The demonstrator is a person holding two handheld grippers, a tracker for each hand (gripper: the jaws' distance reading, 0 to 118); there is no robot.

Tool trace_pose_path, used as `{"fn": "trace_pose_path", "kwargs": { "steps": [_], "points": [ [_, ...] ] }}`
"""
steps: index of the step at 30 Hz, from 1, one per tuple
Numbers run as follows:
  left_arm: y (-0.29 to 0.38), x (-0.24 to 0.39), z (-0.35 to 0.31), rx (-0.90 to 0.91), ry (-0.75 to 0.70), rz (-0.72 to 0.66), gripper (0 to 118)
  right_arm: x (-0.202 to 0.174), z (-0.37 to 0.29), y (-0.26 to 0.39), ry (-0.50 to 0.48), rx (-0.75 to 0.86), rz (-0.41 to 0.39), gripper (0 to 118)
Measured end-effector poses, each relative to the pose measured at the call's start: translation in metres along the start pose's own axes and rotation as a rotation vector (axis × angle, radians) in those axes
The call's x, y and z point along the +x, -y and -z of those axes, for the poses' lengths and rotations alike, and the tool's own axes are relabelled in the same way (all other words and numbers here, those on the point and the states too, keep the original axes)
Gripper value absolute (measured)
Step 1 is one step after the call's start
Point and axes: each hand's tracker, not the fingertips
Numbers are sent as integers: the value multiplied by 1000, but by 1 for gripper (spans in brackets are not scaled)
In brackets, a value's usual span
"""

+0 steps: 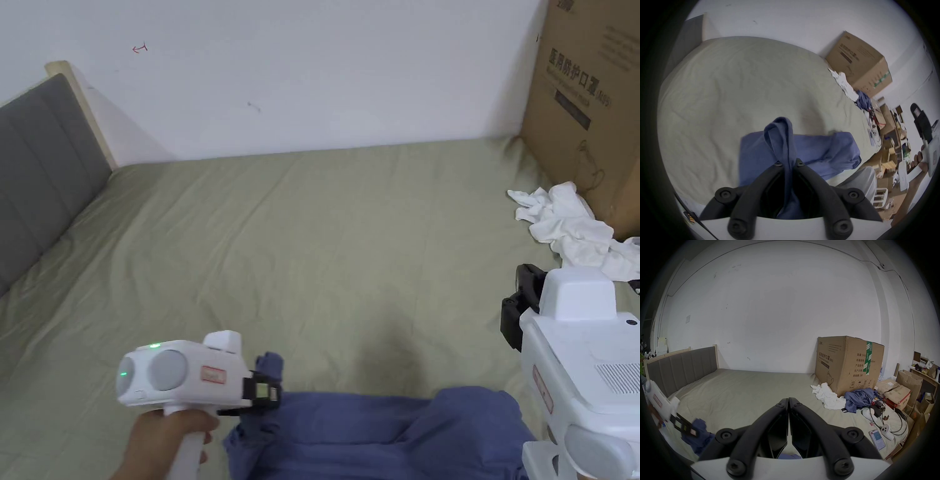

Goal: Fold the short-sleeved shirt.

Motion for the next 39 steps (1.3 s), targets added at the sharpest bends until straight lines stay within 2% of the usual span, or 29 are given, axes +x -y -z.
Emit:
{"fn": "trace_pose_path", "kwargs": {
  "steps": [4,7,9,10,11,12,13,14,20,24,27,30,31,34,35,39],
  "points": [
    [2,36,47,-68,-3,16,4,10,-6,2,6,1,5,0],
    [8,52,85,-117,-11,-39,5,16,-9,3,15,0,8,0],
    [14,60,107,-139,-14,-53,15,20,-11,3,21,-2,7,0],
    [19,63,116,-147,-20,-65,24,21,-11,3,24,-3,4,0],
    [22,66,123,-157,-36,-74,47,23,-12,3,26,-4,2,0],
    [26,69,131,-162,-55,-73,65,24,-12,3,29,-5,1,0],
    [29,71,135,-160,-53,-79,78,25,-13,3,32,-5,0,0],
    [32,73,138,-164,-57,-83,85,26,-14,3,37,-5,0,0],
    [30,82,112,-93,-23,-59,86,30,-14,4,48,-16,11,0],
    [21,73,69,71,11,-35,86,28,-13,3,45,-14,10,0],
    [19,62,38,193,-42,10,86,26,-12,0,39,-9,14,0],
    [23,47,21,301,-140,41,82,23,-12,-3,33,-4,11,0],
    [25,42,19,336,-176,53,75,23,-12,-3,30,-3,10,0],
    [34,27,19,388,-222,93,13,21,-13,-4,27,0,6,0],
    [37,22,23,392,-228,102,5,21,-13,-4,26,1,7,0],
    [53,7,42,360,-248,105,0,20,-13,-4,25,-2,11,0]
  ]
}}
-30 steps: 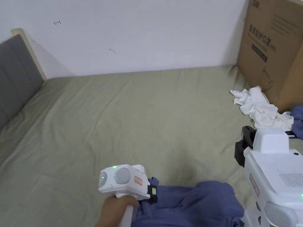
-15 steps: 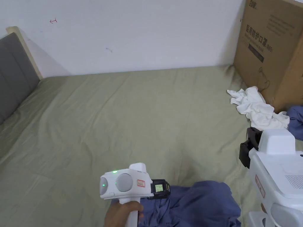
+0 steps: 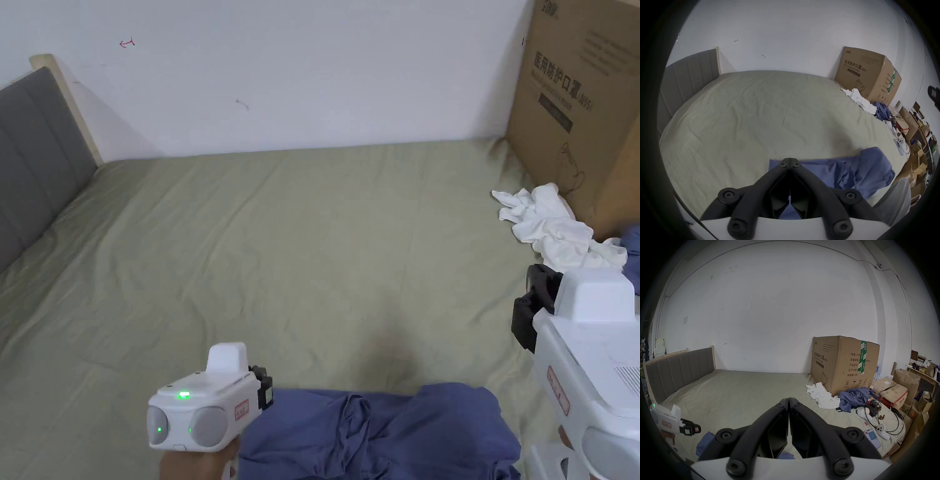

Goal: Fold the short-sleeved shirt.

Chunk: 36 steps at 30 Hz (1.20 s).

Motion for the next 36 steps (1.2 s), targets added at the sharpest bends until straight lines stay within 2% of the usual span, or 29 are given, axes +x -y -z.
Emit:
{"fn": "trace_pose_path", "kwargs": {
  "steps": [3,6,9,12,16,22,24,29,36],
  "points": [
    [22,5,9,-41,-13,3,0,0,-1,1,1,-3,-1,0],
    [44,22,20,-99,25,49,0,3,-1,3,2,-11,-6,0],
    [63,40,34,-140,86,30,0,8,-1,6,8,-20,-15,0],
    [76,69,41,-187,114,85,0,15,-1,9,21,-30,-21,0],
    [77,106,46,-201,149,142,0,24,-1,12,38,-38,-11,0],
    [69,125,57,-219,187,111,0,28,0,12,54,-45,-11,0],
    [66,120,57,-230,192,106,0,28,0,12,55,-46,-9,0],
    [41,82,37,-185,290,-84,0,23,2,10,41,-45,-17,0],
    [-4,-7,18,-176,391,-236,1,10,8,7,6,-38,-6,0]
  ]
}}
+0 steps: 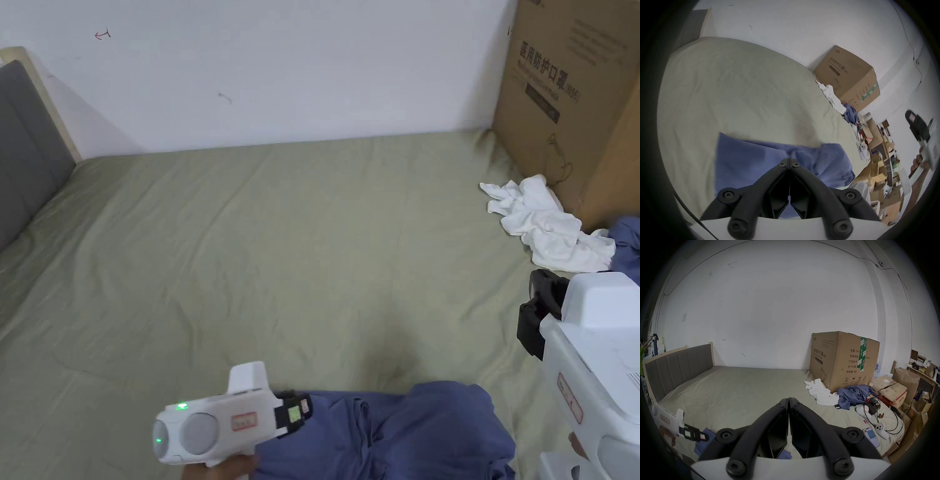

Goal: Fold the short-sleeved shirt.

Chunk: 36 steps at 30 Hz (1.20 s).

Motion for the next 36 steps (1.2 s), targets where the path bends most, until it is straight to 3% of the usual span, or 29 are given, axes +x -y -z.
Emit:
{"fn": "trace_pose_path", "kwargs": {
  "steps": [3,4,6,8,10,16,18,20,24,29,36],
  "points": [
    [-12,-33,-15,1,-40,-31,14,-6,3,-1,-15,1,5,0],
    [-13,-43,-18,-1,-51,-48,25,-7,4,-1,-18,2,8,0],
    [-14,-65,-23,-11,-61,-61,61,-11,6,0,-25,-2,5,0],
    [-11,-82,-23,-38,-61,-87,85,-14,9,0,-31,-8,-3,0],
    [-8,-95,-21,-87,-45,-113,91,-17,11,2,-33,-14,-9,0],
    [9,-117,0,-165,22,-148,87,-21,17,6,-31,-40,-21,0],
    [13,-121,10,-181,29,-170,66,-21,18,8,-26,-53,-31,0],
    [14,-120,16,-176,37,-169,36,-21,19,9,-25,-60,-39,0],
    [14,-114,25,-168,42,-155,20,-19,19,11,-17,-69,-45,0],
    [12,-97,17,-160,-19,-125,12,-16,20,10,-6,-69,-36,0],
    [-4,-81,-19,-139,-53,-79,11,-23,21,3,-29,-42,-4,0]
  ]
}}
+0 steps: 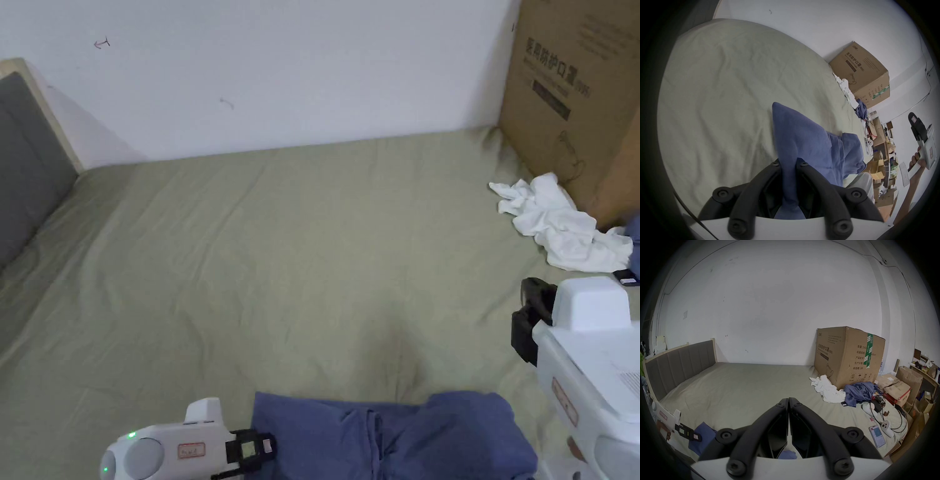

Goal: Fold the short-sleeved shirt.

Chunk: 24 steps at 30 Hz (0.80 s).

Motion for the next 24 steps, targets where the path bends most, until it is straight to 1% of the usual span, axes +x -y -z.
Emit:
{"fn": "trace_pose_path", "kwargs": {
  "steps": [3,8,11,12,14,16,19,20,24],
  "points": [
    [-5,-9,-33,49,-83,16,11,-4,-3,-3,-20,17,4,0],
    [-12,-31,-91,57,-217,14,11,-7,-7,-5,-55,36,16,0],
    [-16,-22,-112,56,-247,18,11,-7,-10,-6,-63,44,5,0],
    [-16,-8,-118,51,-253,17,11,-5,-11,-6,-66,46,7,0],
    [-20,12,-117,47,-239,7,11,-2,-13,-6,-67,49,17,0],
    [-23,46,-110,33,-186,22,11,0,-15,-5,-64,50,20,0],
    [-27,91,-89,-2,-105,78,11,4,-19,-5,-60,51,26,0],
    [-35,89,-72,-18,-88,112,11,5,-20,-5,-57,52,27,0],
    [-35,137,-21,-78,-55,195,11,12,-26,-3,-41,55,32,0]
  ]
}}
